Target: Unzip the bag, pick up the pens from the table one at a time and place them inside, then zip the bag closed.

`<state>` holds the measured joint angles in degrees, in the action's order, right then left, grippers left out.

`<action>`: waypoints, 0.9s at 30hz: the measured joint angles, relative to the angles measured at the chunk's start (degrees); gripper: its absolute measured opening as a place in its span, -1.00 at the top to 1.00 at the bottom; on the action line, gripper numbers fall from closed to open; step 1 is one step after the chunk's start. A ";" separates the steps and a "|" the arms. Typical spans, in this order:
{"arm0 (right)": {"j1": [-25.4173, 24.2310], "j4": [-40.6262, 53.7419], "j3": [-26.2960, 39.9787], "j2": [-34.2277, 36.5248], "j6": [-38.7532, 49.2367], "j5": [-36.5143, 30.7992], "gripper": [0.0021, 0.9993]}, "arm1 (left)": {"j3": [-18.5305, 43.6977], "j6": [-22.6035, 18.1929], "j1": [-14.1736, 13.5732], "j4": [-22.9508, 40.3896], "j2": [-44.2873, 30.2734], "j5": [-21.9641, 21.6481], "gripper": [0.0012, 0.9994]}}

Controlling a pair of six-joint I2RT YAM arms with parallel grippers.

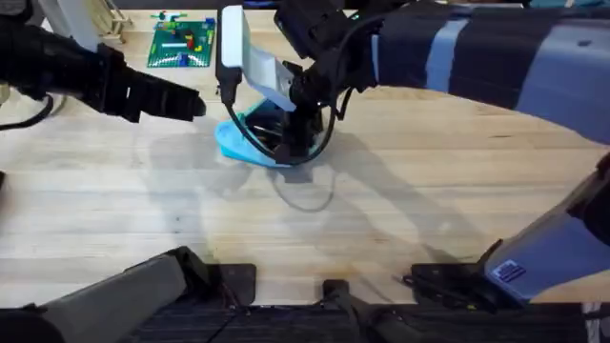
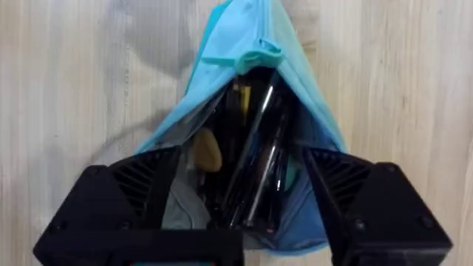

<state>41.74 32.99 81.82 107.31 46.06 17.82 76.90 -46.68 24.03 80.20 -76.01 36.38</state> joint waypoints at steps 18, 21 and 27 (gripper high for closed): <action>0.02 0.49 0.00 -15.33 -23.10 -8.70 -0.99 | 0.00 0.00 0.00 0.15 0.00 -0.02 -0.99; 0.02 1.57 0.00 -17.07 -28.84 -8.90 -0.99 | 0.00 0.00 0.00 0.14 0.00 -0.01 -0.99; 0.02 5.81 0.00 -18.92 -36.77 -9.05 -0.99 | 0.00 0.00 0.00 0.15 0.00 -0.01 -0.99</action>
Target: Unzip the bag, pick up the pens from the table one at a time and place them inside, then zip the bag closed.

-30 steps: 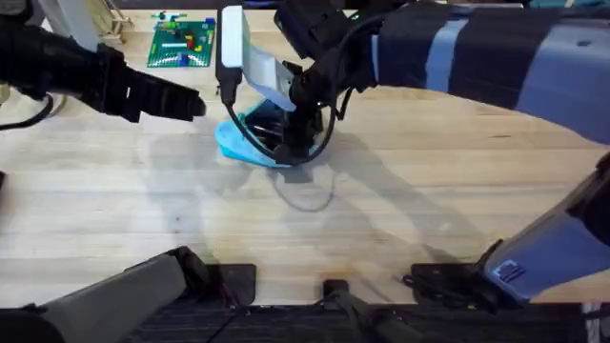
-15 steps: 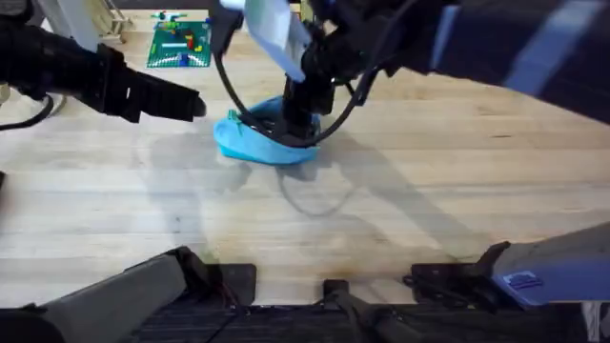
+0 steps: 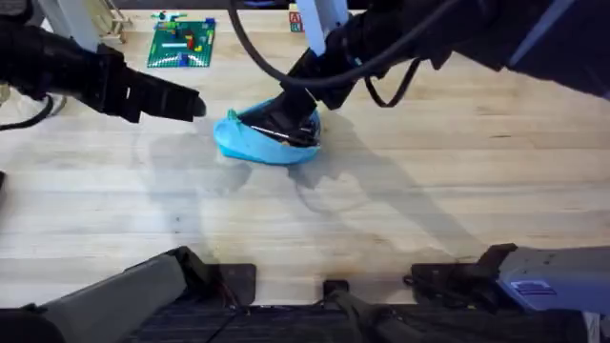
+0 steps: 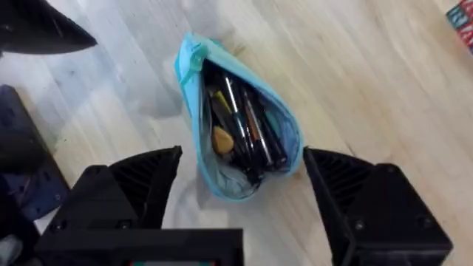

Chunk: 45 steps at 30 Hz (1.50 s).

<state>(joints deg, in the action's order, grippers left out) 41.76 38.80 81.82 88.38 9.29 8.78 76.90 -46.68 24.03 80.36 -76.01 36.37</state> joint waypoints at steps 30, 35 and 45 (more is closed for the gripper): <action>0.00 4.05 0.00 -0.11 -3.34 0.00 -0.99 | 0.00 -29.84 9.12 6.67 -0.07 14.19 -0.99; 0.00 4.05 0.00 -0.11 -3.36 0.00 -0.99 | 0.00 -34.19 9.99 6.75 -2.93 17.98 -0.99; 0.00 4.05 -0.01 -0.11 -3.36 0.00 -0.99 | 0.00 -46.29 9.99 5.15 -20.51 23.05 -0.99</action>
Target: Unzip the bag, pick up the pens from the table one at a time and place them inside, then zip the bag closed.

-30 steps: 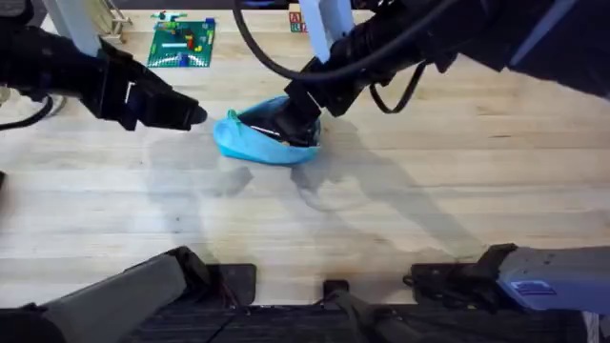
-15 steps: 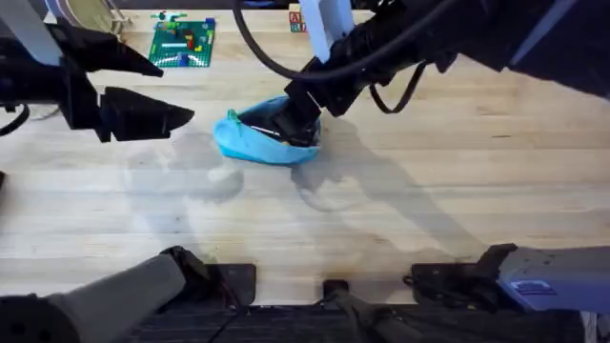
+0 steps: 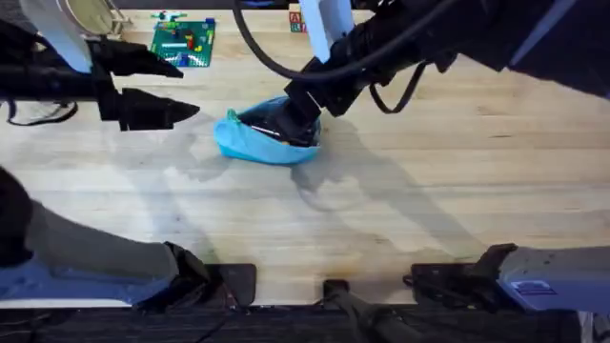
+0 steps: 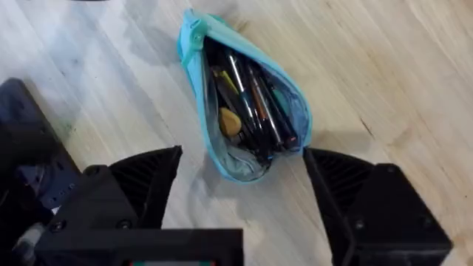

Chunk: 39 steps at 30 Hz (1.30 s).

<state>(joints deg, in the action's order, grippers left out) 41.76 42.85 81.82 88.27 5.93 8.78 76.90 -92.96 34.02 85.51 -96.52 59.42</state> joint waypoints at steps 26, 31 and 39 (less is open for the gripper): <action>0.00 0.02 0.01 0.00 -1.08 0.00 -0.99 | 0.02 -24.04 0.04 -3.86 -7.32 -5.49 -0.99; 0.00 0.00 0.01 0.02 -1.95 0.00 -0.99 | 0.07 -25.05 0.04 -4.18 -11.20 -5.42 -0.99; 0.00 0.00 0.01 0.00 -2.91 0.01 -0.99 | 0.07 -25.05 0.04 -5.42 -17.76 -2.55 -0.99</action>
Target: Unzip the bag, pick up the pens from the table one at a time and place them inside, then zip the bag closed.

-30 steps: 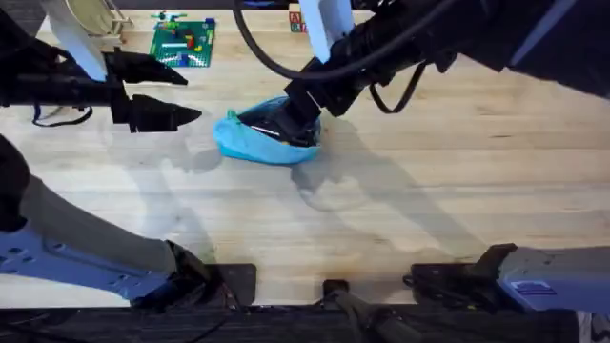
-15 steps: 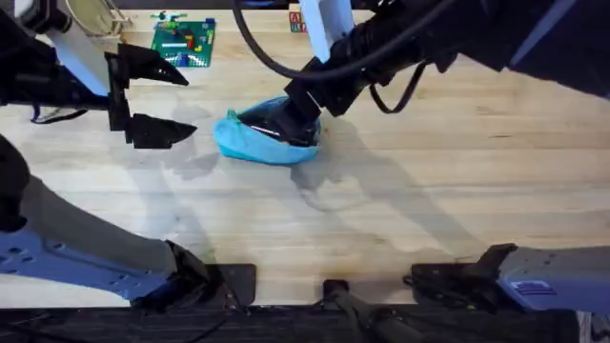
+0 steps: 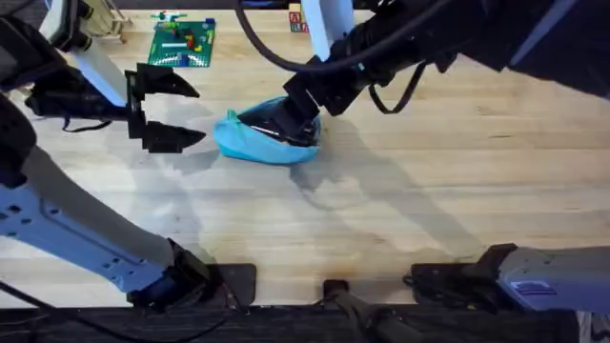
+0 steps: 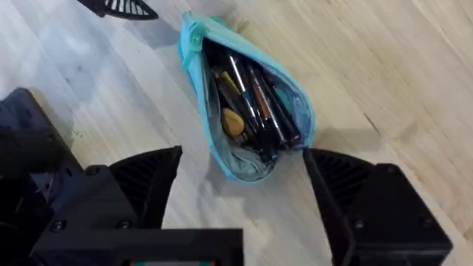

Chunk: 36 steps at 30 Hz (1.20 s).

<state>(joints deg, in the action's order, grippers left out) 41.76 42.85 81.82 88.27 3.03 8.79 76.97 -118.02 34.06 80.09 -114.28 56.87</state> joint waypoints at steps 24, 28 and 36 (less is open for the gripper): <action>0.00 0.00 0.00 0.00 -1.33 -0.01 -1.00 | 0.02 0.00 -6.49 -3.85 -6.95 2.97 -0.99; 0.00 0.00 0.00 0.00 -1.33 -0.01 -0.99 | 0.02 0.00 -6.49 -3.85 -6.95 3.21 -0.99; 0.00 0.00 0.00 0.00 -1.33 -0.01 -0.99 | 0.02 0.00 -6.49 -3.85 -6.95 3.38 -0.99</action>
<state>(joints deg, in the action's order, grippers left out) 41.76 42.85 81.82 88.27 1.69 8.78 76.99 -118.02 27.57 76.25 -121.23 60.25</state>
